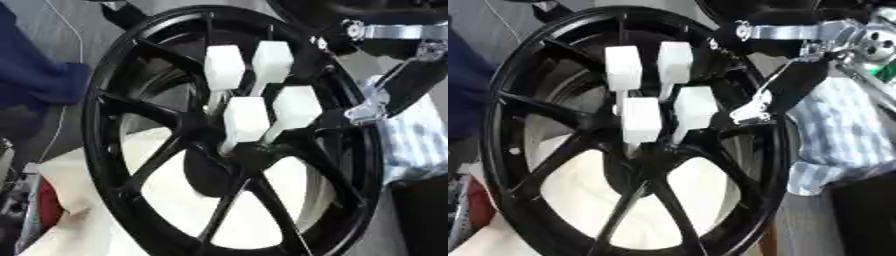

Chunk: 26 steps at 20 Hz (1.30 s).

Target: Pull the pin out of the wheel hub.

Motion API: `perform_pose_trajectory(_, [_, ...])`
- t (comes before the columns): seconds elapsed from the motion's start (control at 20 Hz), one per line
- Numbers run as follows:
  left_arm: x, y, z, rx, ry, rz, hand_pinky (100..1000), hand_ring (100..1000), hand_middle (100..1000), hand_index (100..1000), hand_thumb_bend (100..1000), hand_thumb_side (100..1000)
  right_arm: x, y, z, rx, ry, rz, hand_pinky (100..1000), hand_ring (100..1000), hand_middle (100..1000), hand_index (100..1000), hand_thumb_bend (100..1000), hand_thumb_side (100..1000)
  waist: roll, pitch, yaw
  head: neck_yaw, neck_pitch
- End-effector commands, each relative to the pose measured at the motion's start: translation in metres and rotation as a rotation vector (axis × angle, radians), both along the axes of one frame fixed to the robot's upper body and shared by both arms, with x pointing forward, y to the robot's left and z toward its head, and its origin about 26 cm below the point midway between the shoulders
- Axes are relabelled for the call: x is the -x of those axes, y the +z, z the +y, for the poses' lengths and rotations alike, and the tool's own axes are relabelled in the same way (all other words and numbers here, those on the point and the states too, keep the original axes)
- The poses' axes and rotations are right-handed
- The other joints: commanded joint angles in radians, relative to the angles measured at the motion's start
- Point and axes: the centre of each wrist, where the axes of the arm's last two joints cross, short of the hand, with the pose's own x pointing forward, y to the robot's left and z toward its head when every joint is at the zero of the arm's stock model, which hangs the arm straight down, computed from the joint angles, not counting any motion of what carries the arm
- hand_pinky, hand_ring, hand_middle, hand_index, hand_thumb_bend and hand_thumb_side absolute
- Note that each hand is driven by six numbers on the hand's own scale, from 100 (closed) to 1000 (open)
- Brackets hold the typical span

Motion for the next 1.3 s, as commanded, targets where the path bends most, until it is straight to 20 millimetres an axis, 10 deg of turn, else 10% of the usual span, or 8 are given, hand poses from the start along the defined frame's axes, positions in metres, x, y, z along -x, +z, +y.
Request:
perform_pose_trajectory(0.05, [0.001, 0.006, -0.001, -0.012, -0.002, -0.019, 822, 922, 713, 807, 100, 776, 0.003, 0.008, 0.002, 0.014, -0.013, -0.026, 742, 767, 754, 747, 517, 341, 0.006, -0.013, 0.000, -0.011, 0.003])
perform_pose_trajectory(1.3, [-0.002, 0.010, -0.005, -0.033, 0.000, -0.035, 825, 923, 715, 807, 100, 779, 0.003, -0.020, -0.008, 0.035, -0.047, -0.026, 723, 750, 734, 720, 539, 269, -0.016, 0.022, 0.018, -0.011, -0.017])
